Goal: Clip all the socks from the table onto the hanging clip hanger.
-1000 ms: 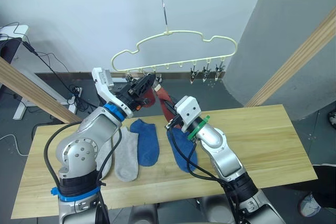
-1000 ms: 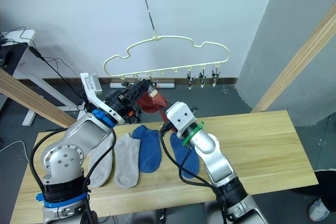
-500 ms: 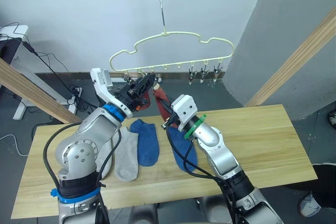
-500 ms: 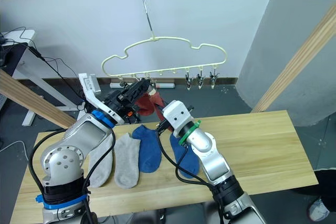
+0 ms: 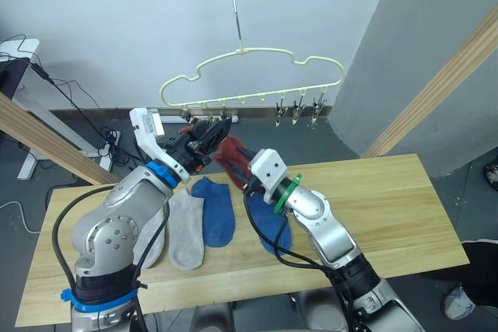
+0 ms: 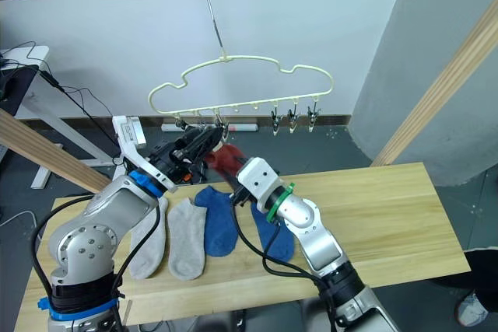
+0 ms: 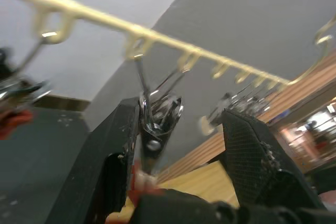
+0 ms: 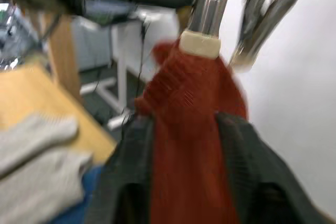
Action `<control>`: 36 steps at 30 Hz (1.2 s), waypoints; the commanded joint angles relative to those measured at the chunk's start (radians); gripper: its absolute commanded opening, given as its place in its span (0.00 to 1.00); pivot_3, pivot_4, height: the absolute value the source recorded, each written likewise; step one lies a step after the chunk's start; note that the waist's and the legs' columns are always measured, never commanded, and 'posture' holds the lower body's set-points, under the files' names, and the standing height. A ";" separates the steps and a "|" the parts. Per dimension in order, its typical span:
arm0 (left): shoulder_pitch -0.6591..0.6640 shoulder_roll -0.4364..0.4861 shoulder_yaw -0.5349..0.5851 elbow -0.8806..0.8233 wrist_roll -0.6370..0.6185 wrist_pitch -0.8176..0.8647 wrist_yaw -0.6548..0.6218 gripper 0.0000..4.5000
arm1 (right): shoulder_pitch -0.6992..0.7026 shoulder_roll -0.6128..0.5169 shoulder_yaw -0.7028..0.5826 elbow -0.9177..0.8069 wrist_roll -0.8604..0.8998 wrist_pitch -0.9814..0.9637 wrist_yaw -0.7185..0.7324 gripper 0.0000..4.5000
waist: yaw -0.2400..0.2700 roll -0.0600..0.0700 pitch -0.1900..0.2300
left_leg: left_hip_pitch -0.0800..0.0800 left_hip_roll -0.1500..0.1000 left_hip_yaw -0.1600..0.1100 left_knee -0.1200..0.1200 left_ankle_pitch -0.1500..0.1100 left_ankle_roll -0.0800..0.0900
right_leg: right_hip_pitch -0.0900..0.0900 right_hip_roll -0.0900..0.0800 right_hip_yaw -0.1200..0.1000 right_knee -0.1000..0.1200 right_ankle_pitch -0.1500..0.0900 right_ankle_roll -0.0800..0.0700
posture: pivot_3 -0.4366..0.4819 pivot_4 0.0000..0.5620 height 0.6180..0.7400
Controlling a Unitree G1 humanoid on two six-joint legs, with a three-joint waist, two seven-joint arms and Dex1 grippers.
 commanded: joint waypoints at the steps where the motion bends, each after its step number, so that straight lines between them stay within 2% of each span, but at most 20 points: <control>1: 0.029 0.017 -0.032 -0.036 0.109 -0.090 -0.049 0.59 | 0.025 -0.049 -0.019 -0.113 0.016 0.046 0.042 0.39 | 0.002 0.000 0.000 | 0.000 0.000 0.000 0.000 0.000 0.000 | 0.000 0.000 0.000 0.000 0.000 0.000 | 0.27 0.45 0.79; 8: 0.102 0.057 -0.126 -0.045 0.352 -0.284 -0.149 0.59 | 0.101 -0.262 -0.109 -0.354 0.122 0.181 0.199 0.39 | 0.002 0.000 0.000 | 0.000 0.000 0.000 0.000 0.000 0.000 | 0.000 0.000 0.000 -0.001 0.000 0.000 | 0.26 0.45 0.79; 11: 0.117 0.034 -0.138 -0.063 0.405 -0.358 -0.151 0.59 | 0.129 -0.367 -0.198 -0.464 0.248 0.224 0.304 0.39 | 0.001 0.000 0.000 | 0.000 0.000 0.000 0.000 0.000 0.000 | 0.000 0.000 0.000 0.000 0.000 0.000 | 0.25 0.46 0.79; 14: 0.120 -0.007 -0.151 -0.066 0.454 -0.413 -0.128 0.59 | 0.135 -0.472 -0.340 -0.561 0.444 0.317 0.407 0.39 | 0.001 0.000 0.000 | 0.000 0.000 0.001 0.000 0.000 0.000 | 0.001 0.000 0.000 0.000 0.000 0.000 | 0.25 0.46 0.79; 18: 0.125 -0.072 -0.169 -0.069 0.500 -0.444 -0.086 0.59 | 0.092 -0.577 -0.457 -0.585 0.572 0.401 0.451 0.39 | -0.002 0.000 0.000 | 0.001 -0.001 0.001 0.001 0.000 0.001 | 0.002 0.000 0.001 -0.001 0.000 0.000 | 0.22 0.47 0.79; 23: 0.102 -0.125 -0.213 -0.027 0.580 -0.475 -0.055 0.27 | 0.050 -0.657 -0.503 -0.592 0.633 0.461 0.459 0.40 | -0.002 0.000 0.000 | 0.001 -0.002 0.001 0.001 0.000 0.001 | 0.002 0.004 0.001 0.000 0.001 -0.001 | 0.19 0.48 0.79; 36: 0.082 -0.233 -0.217 0.087 0.717 -0.570 0.045 0.27 | 0.017 -0.707 -0.523 -0.600 0.692 0.518 0.424 0.40 | -0.005 0.000 0.000 | 0.001 -0.002 0.002 0.002 0.000 0.001 | 0.002 0.003 0.001 -0.001 0.001 -0.001 | 0.15 0.48 0.79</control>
